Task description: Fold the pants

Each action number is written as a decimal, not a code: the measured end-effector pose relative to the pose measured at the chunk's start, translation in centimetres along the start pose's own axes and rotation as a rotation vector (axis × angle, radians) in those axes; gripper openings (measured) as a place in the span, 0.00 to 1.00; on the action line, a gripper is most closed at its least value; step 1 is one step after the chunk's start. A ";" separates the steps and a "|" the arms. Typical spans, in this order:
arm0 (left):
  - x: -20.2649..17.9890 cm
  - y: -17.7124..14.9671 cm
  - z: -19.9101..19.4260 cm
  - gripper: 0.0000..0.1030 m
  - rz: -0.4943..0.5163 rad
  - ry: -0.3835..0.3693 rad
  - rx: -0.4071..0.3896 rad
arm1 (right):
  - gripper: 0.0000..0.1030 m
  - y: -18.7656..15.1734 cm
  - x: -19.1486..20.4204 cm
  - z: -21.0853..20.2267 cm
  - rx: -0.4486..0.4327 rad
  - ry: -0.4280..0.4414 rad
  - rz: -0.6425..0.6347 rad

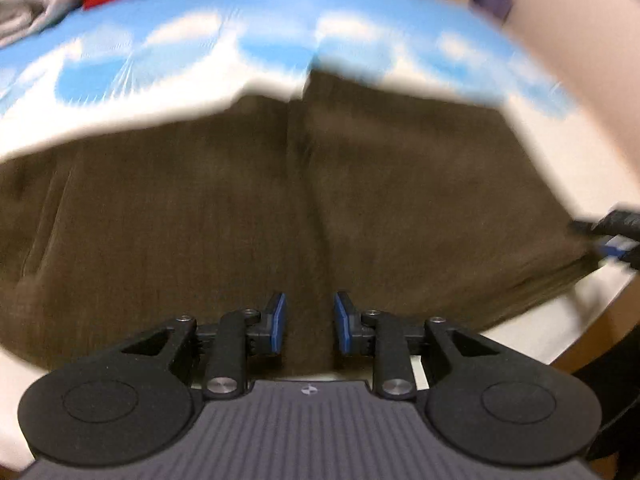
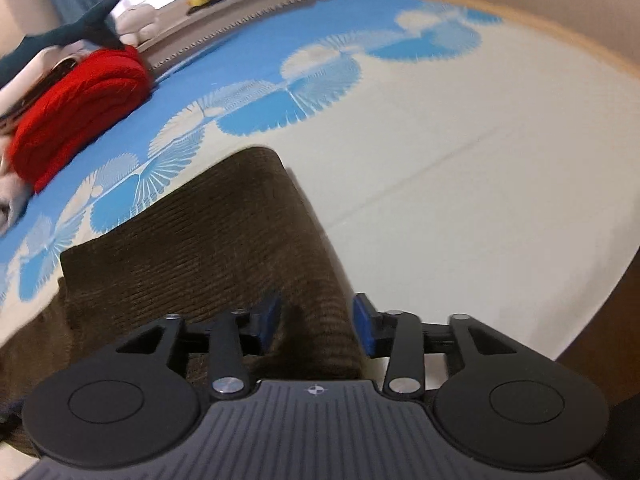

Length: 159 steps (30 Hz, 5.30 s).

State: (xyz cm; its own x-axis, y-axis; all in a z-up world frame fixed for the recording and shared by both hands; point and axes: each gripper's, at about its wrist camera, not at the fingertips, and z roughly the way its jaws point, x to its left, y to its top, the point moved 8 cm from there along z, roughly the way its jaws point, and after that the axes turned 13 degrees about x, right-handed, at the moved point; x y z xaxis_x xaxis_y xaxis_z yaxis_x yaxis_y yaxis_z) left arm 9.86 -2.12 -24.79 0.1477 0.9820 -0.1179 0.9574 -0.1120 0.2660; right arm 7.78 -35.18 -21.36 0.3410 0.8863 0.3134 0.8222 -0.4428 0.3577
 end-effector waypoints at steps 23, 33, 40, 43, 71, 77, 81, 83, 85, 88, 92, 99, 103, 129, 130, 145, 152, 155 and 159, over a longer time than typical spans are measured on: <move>-2.3 0.7 -2.0 0.43 0.122 -0.001 -0.134 | 0.34 -0.3 1.9 -0.4 -0.033 -0.036 -0.123; -1.8 0.8 -4.4 0.43 0.096 -0.030 -0.221 | 0.41 -0.8 -0.1 1.4 0.065 -0.021 -0.017; -1.3 0.5 -5.3 0.43 0.070 -0.023 -0.235 | 0.27 -0.2 2.3 -2.4 -0.064 0.047 -0.073; -1.1 1.0 -6.1 0.44 0.082 -0.011 -0.260 | 0.26 -0.2 4.4 -4.6 -0.152 0.065 -0.186; -13.7 14.1 -6.0 0.56 0.286 -0.040 0.009 | 0.25 -8.1 18.7 -9.0 -0.437 0.147 -1.035; -12.3 13.3 -6.7 0.47 0.254 -0.049 0.007 | 0.25 -8.3 19.2 -9.1 -0.419 0.162 -1.053; -12.0 13.1 -6.9 0.44 0.250 -0.048 0.005 | 0.25 -8.8 19.5 -9.1 -0.418 0.155 -1.066; -12.0 13.4 -6.8 0.34 0.245 -0.059 0.007 | 0.25 -8.7 19.4 -9.0 -0.418 0.151 -1.068; -11.8 13.3 -6.8 0.24 0.247 -0.062 0.002 | 0.25 -8.9 19.4 -8.8 -0.416 0.152 -1.068; -11.0 12.9 -6.7 0.19 0.255 -0.062 -0.002 | 0.27 -8.8 18.8 -8.8 -0.393 0.163 -1.058; -7.4 12.1 -7.6 0.19 0.224 -0.088 -0.013 | 0.33 -9.1 18.9 -9.5 -0.267 0.308 -1.024; 6.1 10.8 -11.1 0.18 0.074 -0.114 -0.047 | 0.33 -7.5 20.0 -13.1 0.014 0.857 -0.771; 15.2 9.2 -13.2 0.18 0.019 -0.094 -0.074 | 0.38 -5.9 20.7 -11.4 0.076 0.865 -0.641; 31.6 5.1 -2.4 0.68 -0.331 -0.301 0.115 | 0.34 -6.2 29.5 9.4 0.336 0.366 -0.415; 31.4 5.3 -2.7 0.65 -0.338 -0.295 0.113 | 0.26 -6.0 29.7 9.1 0.326 0.360 -0.425; 16.6 19.0 -2.5 0.38 -0.274 -0.452 -0.046 | 0.20 10.7 24.8 3.5 0.154 0.262 -0.488; 14.7 21.5 -0.3 0.64 -0.247 -0.132 -0.088 | 0.34 16.3 17.6 4.9 0.017 0.099 -0.420; 14.5 21.7 -2.8 0.48 -0.209 -0.164 -0.161 | 0.35 16.9 15.9 4.9 -0.061 -0.088 -0.480; 9.9 20.5 -4.6 0.28 0.042 -0.307 -0.199 | 0.36 15.0 17.1 3.6 -0.056 0.061 -0.602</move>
State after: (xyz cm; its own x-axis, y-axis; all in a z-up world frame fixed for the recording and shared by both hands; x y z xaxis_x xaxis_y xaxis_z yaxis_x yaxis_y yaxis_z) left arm 29.82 6.04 -16.08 0.2822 0.8823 -0.3767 0.8863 -0.0895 0.4543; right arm 27.60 -26.20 -13.76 -0.2045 0.9746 0.0914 0.8369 0.1256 0.5328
